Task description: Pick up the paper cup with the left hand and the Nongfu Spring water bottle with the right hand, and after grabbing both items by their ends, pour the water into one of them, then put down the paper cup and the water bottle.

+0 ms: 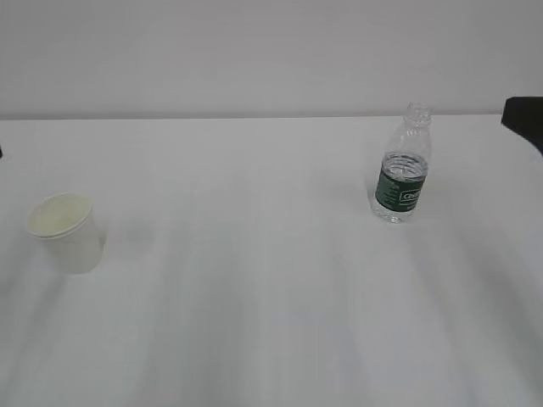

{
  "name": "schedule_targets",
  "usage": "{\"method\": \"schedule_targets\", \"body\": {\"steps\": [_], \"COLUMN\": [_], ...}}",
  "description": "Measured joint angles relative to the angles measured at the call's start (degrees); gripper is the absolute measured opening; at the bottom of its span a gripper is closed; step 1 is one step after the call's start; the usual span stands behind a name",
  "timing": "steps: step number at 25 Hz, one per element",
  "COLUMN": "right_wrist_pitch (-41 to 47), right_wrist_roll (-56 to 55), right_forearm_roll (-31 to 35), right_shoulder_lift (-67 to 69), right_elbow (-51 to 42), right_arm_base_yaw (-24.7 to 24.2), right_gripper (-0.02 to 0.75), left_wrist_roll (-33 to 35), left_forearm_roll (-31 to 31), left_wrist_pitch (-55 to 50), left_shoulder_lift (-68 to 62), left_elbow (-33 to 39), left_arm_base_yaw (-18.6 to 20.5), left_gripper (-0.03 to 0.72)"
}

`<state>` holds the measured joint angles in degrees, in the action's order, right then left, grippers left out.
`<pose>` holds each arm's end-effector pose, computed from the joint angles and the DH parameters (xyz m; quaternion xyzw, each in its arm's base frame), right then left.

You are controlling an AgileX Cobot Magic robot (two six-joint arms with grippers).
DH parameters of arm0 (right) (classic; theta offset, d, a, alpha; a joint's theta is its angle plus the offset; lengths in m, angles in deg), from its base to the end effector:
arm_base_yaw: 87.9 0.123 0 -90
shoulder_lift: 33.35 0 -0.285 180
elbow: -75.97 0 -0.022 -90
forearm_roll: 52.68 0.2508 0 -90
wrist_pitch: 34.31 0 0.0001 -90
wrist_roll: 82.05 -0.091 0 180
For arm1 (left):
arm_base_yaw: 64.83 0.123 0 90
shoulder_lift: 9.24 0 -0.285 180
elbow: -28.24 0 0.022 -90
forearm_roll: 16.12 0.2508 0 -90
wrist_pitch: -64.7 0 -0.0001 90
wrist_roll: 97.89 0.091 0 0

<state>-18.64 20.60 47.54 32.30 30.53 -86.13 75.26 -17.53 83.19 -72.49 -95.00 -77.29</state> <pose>0.2069 0.0307 0.2855 -0.1053 0.7999 0.1073 0.5810 0.1847 -0.0401 0.2528 0.0264 0.7741 -0.1104 0.6228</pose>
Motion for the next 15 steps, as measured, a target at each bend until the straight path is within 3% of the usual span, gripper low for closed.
{"method": "schedule_targets", "body": {"steps": [15], "right_wrist_pitch": [4.66], "right_wrist_roll": [4.44], "right_forearm_roll": [0.8], "right_shoulder_lift": [9.09], "right_elbow": [0.0], "right_arm_base_yaw": [0.0], "right_gripper": [0.573], "left_wrist_roll": [0.0], "left_forearm_roll": [-0.69], "left_wrist_pitch": [9.96], "left_shoulder_lift": [-7.48], "left_elbow": [0.0], "left_arm_base_yaw": [-0.45], "left_gripper": [0.461]}}
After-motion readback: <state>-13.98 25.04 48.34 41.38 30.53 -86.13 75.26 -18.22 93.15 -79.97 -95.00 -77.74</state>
